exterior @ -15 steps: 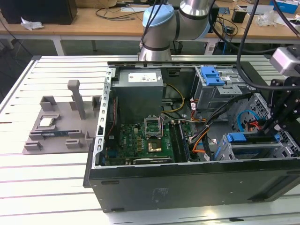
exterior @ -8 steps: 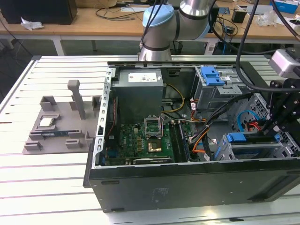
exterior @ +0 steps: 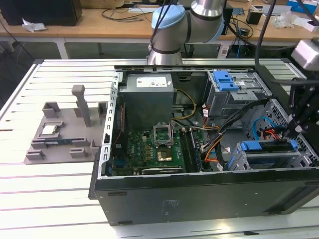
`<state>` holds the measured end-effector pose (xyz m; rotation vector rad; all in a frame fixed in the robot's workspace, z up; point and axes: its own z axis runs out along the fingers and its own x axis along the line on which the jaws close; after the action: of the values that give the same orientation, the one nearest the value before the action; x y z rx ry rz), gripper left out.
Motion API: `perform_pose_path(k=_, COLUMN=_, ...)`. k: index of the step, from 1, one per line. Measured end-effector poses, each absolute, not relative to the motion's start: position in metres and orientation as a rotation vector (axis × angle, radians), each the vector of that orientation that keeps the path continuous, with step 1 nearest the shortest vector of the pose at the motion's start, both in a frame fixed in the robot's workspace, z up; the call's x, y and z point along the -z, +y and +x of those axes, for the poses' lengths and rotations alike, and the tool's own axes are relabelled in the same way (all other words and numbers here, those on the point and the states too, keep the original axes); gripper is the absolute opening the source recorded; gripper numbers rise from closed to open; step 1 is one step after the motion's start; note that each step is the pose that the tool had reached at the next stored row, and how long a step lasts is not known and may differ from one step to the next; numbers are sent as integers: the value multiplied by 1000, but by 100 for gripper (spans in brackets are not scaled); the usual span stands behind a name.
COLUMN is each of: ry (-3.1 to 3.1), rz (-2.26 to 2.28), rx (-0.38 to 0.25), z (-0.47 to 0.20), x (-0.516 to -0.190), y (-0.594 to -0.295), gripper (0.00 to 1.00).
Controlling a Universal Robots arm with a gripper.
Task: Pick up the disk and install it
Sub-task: 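Insert the first disk wire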
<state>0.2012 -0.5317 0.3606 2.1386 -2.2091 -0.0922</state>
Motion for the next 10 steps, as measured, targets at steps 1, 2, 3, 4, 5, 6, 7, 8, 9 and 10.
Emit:
perform_pose_path(k=1, ry=-2209, rz=2138, rx=91, z=201, x=-365, y=-531, gripper=16)
perform_pose_path(k=2, ry=-2209, rz=2138, rx=90, z=201, x=-372, y=-531, gripper=10)
perform_pose_path(k=3, ry=-2209, rz=2138, rx=90, z=201, x=-376, y=-531, gripper=11)
perform_pose_path(k=4, ry=-2209, rz=2138, rx=90, z=201, x=-380, y=-531, gripper=11)
perform_pose_path(k=5, ry=-2209, rz=2139, rx=90, z=201, x=-380, y=-531, gripper=11)
perform_pose_path(k=6, ry=-2209, rz=2139, rx=90, z=201, x=-380, y=-531, gripper=11)
perform_pose_path(k=7, ry=-2209, rz=2139, rx=90, z=201, x=-380, y=-531, gripper=11)
perform_pose_path(k=8, ry=-2209, rz=2138, rx=90, z=201, x=-381, y=-531, gripper=11)
perform_pose_path(k=9, ry=-2209, rz=2138, rx=90, z=201, x=-381, y=-531, gripper=11)
perform_pose_path(k=10, ry=-2209, rz=2139, rx=90, z=201, x=-381, y=-531, gripper=11)
